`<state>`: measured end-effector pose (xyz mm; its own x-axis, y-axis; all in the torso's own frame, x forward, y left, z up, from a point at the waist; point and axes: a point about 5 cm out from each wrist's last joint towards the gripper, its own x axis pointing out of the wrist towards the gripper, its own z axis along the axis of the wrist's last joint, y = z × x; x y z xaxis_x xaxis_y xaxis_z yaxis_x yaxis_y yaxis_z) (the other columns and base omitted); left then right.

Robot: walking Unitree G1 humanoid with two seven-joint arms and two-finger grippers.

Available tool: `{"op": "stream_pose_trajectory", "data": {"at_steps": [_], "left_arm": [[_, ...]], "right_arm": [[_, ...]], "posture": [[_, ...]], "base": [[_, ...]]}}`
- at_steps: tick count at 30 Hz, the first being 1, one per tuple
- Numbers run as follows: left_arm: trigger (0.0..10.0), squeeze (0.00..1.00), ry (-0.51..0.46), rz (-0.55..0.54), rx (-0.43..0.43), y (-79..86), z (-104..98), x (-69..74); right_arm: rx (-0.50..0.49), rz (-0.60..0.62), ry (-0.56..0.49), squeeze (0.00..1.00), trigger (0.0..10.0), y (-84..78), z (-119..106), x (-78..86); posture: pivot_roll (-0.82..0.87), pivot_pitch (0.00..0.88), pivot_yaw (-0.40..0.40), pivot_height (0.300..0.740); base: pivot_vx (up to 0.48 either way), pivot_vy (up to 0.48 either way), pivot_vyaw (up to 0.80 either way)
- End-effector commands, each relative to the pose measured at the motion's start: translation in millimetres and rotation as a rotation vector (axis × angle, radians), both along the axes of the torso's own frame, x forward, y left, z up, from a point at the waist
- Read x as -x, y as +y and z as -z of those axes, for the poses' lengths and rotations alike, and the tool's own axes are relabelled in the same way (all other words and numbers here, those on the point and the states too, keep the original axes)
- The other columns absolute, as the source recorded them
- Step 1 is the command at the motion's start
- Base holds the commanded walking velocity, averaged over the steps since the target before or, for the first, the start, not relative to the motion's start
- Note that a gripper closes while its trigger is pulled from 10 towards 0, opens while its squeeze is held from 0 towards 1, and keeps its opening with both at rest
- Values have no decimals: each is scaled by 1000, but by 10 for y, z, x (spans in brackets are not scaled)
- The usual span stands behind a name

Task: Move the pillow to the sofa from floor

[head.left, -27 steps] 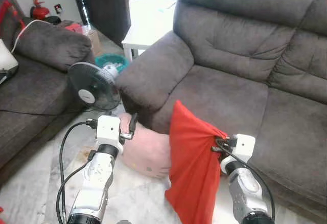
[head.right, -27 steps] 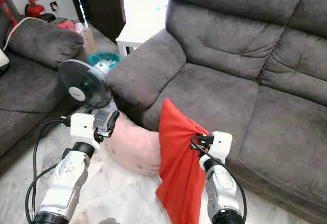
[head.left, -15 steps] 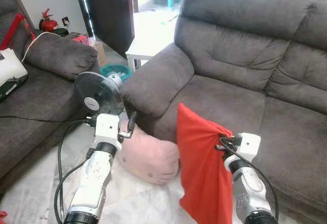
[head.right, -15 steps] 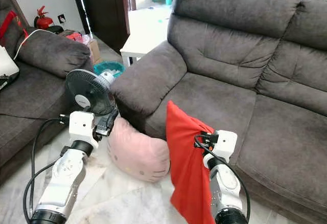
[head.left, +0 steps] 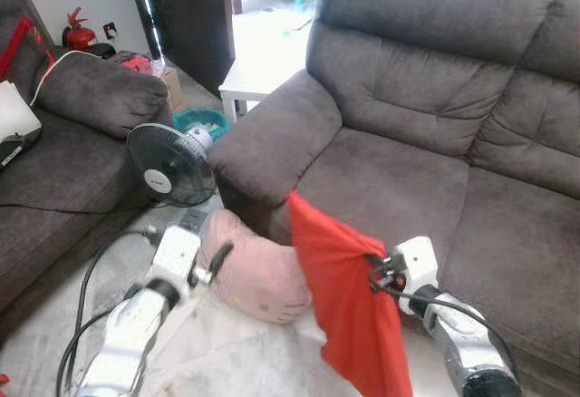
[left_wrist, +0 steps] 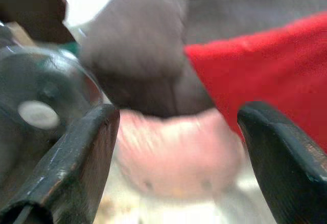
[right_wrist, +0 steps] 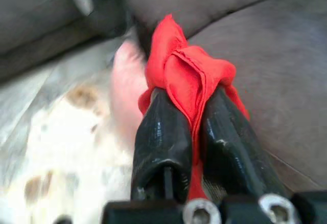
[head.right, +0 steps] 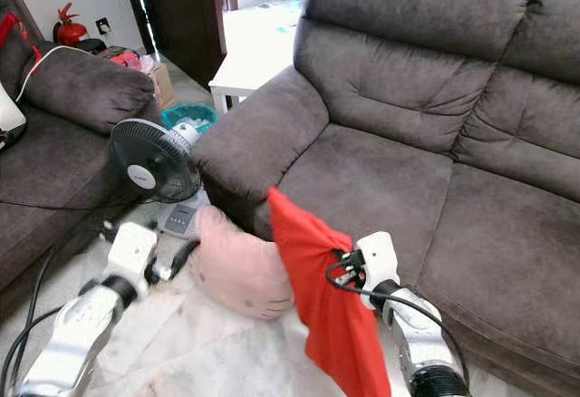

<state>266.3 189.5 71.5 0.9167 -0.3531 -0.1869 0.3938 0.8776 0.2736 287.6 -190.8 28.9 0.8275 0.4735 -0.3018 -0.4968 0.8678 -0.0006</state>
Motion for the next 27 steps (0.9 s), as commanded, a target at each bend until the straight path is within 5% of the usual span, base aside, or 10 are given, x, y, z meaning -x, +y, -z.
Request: {"op": "stream_pose_trajectory", "data": {"at_steps": [1, 10, 14, 17, 23, 27], "left_arm": [[10000, 0, 61, 90, -31, -17, 54, 61], [10000, 0, 273, 378, -164, 15, 198, 343], [10000, 0, 361, 440, -186, 29, 234, 433], [10000, 0, 484, 530, -254, 82, 323, 581], [10000, 0, 518, 554, -259, 85, 323, 621], [10000, 0, 536, 610, -363, 112, 368, 672]], "right_arm": [[14, -79, -102, 0, 10000, 39, -232, -124], [126, -353, 54, 0, 10000, 85, -63, 64], [123, -379, 93, 0, 10000, 83, -24, 102], [221, -512, 192, 0, 10000, 68, 108, 252], [261, -572, 239, 0, 10000, 62, 147, 309], [325, -674, 291, 0, 10000, 37, 159, 378]], "posture": [[155, 0, -58, 740], [164, 0, -72, 740], [167, 0, -74, 740], [163, 0, -73, 740], [160, 0, -72, 740], [160, 0, -72, 740]], "base": [[0, 0, 0], [0, 0, 0], [0, 0, 0], [0, 0, 0], [0, 0, 0], [0, 0, 0]]}}
